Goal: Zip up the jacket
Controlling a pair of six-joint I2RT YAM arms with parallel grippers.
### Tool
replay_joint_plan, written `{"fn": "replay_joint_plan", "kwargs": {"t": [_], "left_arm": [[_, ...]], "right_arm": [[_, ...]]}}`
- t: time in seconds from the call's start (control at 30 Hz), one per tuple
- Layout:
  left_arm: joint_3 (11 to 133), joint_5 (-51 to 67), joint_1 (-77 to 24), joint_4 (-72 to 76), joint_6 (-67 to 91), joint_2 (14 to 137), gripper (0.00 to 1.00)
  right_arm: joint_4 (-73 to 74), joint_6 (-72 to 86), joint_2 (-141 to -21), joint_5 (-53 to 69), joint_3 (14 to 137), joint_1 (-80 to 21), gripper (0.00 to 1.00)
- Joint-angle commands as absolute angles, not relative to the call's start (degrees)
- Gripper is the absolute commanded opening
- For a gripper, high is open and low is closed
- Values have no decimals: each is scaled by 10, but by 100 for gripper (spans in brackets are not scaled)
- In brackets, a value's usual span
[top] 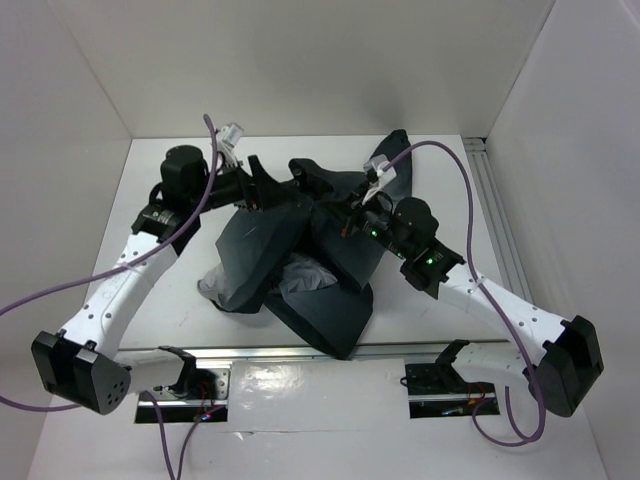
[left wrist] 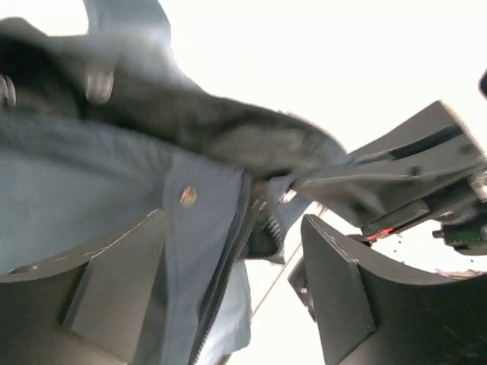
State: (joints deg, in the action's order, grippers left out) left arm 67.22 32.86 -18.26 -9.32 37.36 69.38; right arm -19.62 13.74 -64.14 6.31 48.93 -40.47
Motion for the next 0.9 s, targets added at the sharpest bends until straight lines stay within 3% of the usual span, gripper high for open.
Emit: {"fn": "replay_joint_plan", "kwargs": {"t": [0.0,0.07,0.27,0.57,0.87], "left_arm": [[734,377,-174,-85,304,720,84],[767,461,-174,-69,282,756,82],[789,569,-174,-29,201,835,78],[761,621,-186,32,179,836,75],[826,656,-227,-73,92,898,75]], "right_arm": [[-210,120,-636,98,520,-404,0],[-205,120,-635,105,520,-404,0],[-184,120,-630,124,526,-393,0],[-189,131,-642,156,531,-381,0],[-189,136,-652,161,547,-381,0]]}}
